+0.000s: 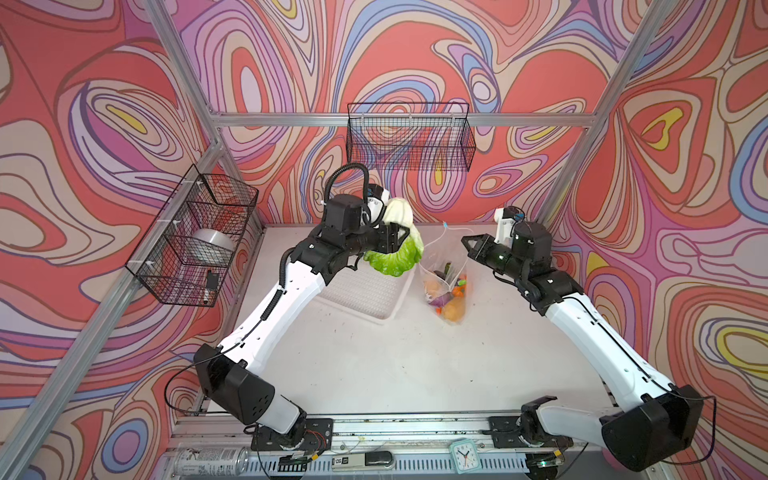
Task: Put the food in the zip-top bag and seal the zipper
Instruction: 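Carry the cabbage over the bag opening held by the right gripper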
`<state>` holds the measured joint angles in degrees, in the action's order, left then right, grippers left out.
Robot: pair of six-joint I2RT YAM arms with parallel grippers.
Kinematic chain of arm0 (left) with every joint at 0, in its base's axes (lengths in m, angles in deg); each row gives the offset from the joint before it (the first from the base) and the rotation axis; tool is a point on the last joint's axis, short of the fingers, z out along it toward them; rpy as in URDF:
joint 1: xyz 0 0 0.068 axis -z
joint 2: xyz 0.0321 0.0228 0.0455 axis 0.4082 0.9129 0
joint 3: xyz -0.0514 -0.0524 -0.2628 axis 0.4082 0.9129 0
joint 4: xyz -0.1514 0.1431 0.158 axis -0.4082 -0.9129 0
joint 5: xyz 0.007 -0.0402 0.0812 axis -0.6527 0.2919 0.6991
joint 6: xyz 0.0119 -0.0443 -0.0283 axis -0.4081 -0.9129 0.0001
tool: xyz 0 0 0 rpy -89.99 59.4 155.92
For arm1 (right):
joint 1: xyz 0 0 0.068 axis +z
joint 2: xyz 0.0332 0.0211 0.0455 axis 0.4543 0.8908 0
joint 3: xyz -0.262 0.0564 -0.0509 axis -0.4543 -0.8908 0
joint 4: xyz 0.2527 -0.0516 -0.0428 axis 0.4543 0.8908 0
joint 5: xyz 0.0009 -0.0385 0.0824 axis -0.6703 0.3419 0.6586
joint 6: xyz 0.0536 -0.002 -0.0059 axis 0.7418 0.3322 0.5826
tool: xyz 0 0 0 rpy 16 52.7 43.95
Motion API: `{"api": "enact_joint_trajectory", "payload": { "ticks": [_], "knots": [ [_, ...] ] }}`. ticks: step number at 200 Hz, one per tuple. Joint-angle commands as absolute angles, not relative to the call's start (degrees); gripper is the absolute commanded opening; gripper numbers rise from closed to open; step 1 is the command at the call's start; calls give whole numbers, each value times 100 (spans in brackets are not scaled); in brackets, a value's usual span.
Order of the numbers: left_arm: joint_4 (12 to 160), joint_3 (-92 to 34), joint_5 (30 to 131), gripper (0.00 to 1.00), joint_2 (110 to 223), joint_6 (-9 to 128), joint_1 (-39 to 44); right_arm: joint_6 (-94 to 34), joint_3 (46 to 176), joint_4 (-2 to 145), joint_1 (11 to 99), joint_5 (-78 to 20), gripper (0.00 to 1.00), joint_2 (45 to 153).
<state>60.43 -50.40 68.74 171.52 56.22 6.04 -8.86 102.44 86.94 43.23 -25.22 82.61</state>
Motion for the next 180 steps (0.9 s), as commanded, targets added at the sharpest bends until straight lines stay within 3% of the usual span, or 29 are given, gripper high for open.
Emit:
{"api": "enact_joint_trajectory", "payload": {
  "ticks": [1,80,180],
  "knots": [
    [7098,-5112,6225,63,16989,4927,807,-845,10154,8491,4346,-2476,0,8129],
    [8687,-4815,5602,61,17329,3495,926,-786,9942,8397,4346,-2450,0,8004],
    [7642,-5301,7120,58,18023,4018,1399,-709,9869,8281,4346,-2319,0,7801]
  ]
}}
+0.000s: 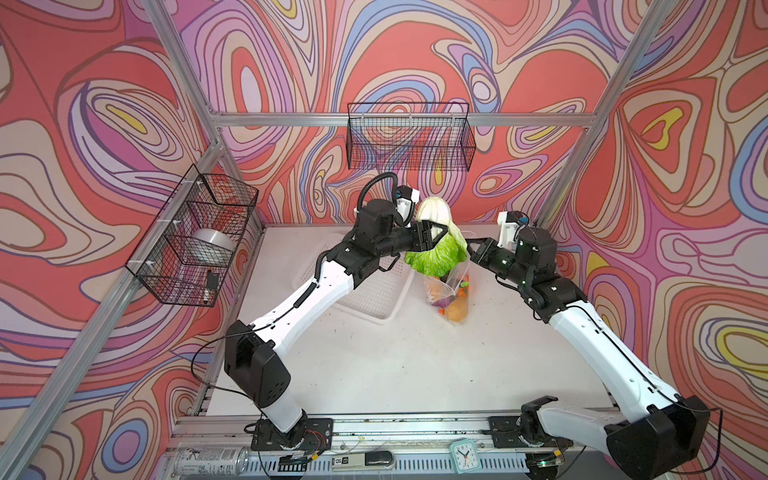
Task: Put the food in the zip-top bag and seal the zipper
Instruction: 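Carry the cabbage over the bag opening held by the right gripper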
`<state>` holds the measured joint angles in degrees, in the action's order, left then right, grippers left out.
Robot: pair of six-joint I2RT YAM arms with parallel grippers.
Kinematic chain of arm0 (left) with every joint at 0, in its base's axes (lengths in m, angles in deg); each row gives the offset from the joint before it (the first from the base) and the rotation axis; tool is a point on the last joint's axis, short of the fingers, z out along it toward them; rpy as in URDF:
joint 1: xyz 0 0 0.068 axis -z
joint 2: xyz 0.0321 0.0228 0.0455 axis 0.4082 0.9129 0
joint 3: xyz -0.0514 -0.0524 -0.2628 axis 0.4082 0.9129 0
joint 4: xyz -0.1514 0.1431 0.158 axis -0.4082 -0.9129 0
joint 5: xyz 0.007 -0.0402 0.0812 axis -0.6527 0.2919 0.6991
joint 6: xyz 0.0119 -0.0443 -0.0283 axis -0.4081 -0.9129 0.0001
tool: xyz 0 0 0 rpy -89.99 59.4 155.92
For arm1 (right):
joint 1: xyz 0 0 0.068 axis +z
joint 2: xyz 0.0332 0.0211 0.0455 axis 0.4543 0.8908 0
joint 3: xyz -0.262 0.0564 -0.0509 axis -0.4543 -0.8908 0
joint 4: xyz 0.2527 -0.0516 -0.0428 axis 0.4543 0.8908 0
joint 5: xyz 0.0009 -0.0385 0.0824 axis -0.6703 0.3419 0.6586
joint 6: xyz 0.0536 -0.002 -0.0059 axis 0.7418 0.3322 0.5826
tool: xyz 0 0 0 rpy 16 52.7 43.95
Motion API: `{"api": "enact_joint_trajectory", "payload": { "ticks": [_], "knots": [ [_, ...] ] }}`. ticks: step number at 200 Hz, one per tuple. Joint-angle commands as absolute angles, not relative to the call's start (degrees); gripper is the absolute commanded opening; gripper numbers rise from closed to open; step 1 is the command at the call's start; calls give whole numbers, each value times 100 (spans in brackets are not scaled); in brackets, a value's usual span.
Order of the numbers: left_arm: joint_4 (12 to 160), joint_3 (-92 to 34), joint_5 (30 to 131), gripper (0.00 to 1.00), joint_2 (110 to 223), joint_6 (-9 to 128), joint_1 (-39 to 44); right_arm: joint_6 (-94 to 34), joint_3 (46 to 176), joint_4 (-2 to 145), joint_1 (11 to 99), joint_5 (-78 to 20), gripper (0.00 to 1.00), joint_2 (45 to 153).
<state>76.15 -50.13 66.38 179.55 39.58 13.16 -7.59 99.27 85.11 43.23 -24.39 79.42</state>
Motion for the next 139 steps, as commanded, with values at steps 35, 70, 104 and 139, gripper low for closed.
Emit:
{"api": "enact_joint_trajectory", "payload": {
  "ticks": [35,70,104,139],
  "knots": [
    [7465,-5459,7826,58,18276,4245,1525,-668,9787,8206,4341,-2196,0,7706],
    [6844,-5909,8464,59,18642,4769,1756,-581,9731,8083,4346,-2019,0,7709],
    [7016,-5889,8734,60,18687,4611,1774,-464,9662,7932,4346,-1863,0,7755],
    [7775,-5587,8981,60,18506,4230,1772,-412,9625,7897,4346,-1810,0,7784]
  ]
}}
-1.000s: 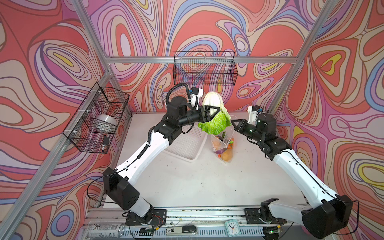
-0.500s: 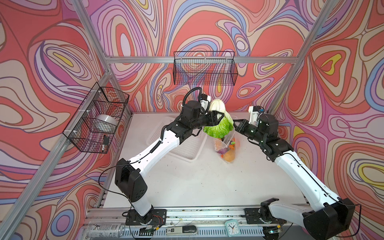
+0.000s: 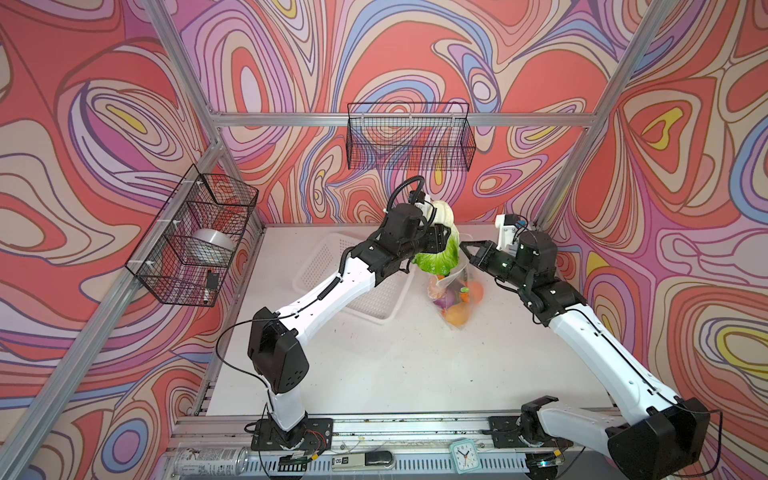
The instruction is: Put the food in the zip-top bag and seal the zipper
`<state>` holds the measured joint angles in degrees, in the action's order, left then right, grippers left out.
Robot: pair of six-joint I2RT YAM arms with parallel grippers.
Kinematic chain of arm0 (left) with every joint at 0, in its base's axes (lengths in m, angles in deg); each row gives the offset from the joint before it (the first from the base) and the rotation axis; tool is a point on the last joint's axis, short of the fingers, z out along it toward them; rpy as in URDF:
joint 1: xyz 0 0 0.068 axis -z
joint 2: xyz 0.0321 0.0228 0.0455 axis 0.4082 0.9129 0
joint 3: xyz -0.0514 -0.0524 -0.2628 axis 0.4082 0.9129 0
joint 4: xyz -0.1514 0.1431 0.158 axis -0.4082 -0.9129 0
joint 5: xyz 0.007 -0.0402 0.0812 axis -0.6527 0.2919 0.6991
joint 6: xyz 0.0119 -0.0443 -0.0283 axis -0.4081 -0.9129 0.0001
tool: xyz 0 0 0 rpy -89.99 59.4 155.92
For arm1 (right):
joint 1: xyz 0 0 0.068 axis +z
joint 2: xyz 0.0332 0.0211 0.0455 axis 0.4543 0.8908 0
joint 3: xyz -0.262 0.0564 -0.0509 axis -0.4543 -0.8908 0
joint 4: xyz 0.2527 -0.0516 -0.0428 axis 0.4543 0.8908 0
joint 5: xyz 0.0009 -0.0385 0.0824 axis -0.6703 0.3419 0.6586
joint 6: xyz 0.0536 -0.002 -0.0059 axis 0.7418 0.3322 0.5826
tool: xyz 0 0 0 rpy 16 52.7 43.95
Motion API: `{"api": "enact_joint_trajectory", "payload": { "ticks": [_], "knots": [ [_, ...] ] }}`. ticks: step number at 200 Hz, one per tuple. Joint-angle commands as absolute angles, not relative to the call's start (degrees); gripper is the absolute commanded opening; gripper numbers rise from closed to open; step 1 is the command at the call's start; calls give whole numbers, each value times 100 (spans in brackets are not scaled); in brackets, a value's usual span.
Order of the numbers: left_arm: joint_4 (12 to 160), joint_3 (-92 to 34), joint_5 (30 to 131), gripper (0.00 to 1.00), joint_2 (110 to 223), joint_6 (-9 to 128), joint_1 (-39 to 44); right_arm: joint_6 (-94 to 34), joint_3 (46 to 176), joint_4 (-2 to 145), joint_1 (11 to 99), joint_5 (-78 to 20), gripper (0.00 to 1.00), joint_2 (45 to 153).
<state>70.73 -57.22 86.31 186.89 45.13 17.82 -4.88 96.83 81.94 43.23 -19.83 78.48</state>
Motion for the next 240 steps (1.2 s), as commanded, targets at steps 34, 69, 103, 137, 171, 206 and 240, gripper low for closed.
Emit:
{"api": "enact_joint_trajectory", "payload": {
  "ticks": [34,69,103,137,171,206,240],
  "knots": [
    [8214,-5517,8840,60,18573,3678,1774,-288,9531,7775,4346,-1762,0,7800],
    [8422,-5551,8804,59,18716,3293,1767,-199,9504,7636,4346,-1659,0,7853],
    [8523,-5622,8881,60,18751,3077,1771,-212,9497,7612,4346,-1633,0,7867],
    [8486,-5726,8714,60,18829,2998,1778,-203,9477,7591,4346,-1685,0,7863],
    [7628,-6030,9099,60,18817,4240,1903,-315,9495,7755,4341,-1932,0,7706],
    [7107,-6065,9628,60,18808,5263,2061,-353,9547,7780,4346,-2020,0,7660],
    [6852,-6220,10026,60,18948,5945,2168,-296,9573,7751,4346,-1949,0,7687]
  ]
}}
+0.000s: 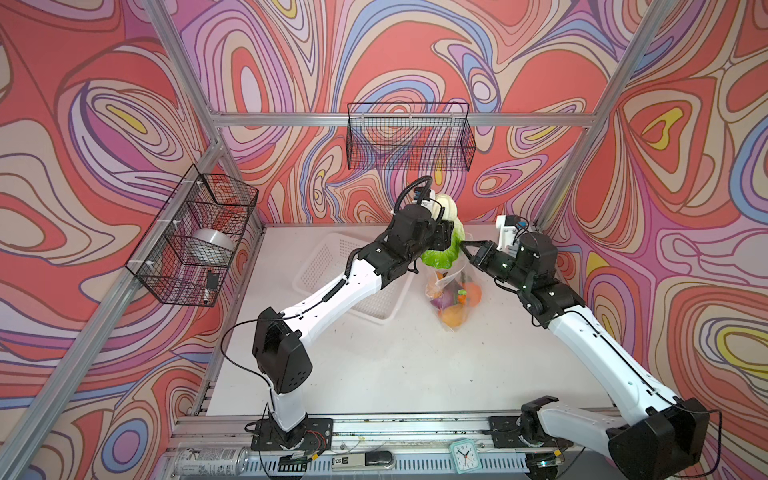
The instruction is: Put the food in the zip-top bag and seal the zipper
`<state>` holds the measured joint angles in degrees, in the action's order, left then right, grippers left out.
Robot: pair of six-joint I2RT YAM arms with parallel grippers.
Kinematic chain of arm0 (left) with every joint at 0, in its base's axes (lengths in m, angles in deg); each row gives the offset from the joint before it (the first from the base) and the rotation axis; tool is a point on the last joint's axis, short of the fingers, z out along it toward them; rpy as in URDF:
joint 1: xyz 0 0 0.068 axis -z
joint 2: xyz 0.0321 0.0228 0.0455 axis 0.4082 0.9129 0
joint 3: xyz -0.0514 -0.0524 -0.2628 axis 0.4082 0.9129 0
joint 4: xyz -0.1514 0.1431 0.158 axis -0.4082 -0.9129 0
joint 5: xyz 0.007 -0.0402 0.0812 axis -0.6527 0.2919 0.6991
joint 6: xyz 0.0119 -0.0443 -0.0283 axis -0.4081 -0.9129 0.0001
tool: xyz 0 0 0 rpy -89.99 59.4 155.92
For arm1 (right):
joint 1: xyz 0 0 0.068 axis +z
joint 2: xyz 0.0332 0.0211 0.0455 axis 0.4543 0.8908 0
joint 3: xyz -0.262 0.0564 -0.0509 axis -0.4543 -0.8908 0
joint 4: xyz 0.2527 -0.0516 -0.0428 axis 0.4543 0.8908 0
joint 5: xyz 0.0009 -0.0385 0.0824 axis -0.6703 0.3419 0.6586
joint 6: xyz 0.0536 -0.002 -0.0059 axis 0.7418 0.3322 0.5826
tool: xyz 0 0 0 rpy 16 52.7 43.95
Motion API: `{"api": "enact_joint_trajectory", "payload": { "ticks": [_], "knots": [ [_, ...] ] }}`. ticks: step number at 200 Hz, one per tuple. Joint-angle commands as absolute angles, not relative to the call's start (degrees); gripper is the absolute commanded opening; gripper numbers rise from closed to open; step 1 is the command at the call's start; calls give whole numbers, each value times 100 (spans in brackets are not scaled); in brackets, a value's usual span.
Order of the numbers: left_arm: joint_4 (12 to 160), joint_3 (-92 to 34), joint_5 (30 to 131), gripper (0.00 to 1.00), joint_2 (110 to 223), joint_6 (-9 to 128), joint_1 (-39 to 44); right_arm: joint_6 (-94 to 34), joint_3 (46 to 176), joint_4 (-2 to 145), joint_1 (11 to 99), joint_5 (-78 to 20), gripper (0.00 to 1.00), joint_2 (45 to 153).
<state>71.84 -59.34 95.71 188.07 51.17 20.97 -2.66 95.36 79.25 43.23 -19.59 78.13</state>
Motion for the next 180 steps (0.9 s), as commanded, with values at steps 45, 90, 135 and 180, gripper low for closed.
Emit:
{"api": "enact_joint_trajectory", "payload": {
  "ticks": [45,90,135,180],
  "knots": [
    [6420,-6274,10797,61,19103,7008,2260,-317,9702,7740,4346,-1752,0,7669],
    [6516,-6181,11679,62,18921,8193,2267,-568,9965,8059,4346,-1747,0,7753],
    [6851,-5844,11698,64,18568,8135,2275,-411,9888,7884,4346,-1494,0,8051],
    [6943,-5947,10797,64,18249,7268,2273,-263,9811,7635,4346,-1339,0,8189]
  ]
}}
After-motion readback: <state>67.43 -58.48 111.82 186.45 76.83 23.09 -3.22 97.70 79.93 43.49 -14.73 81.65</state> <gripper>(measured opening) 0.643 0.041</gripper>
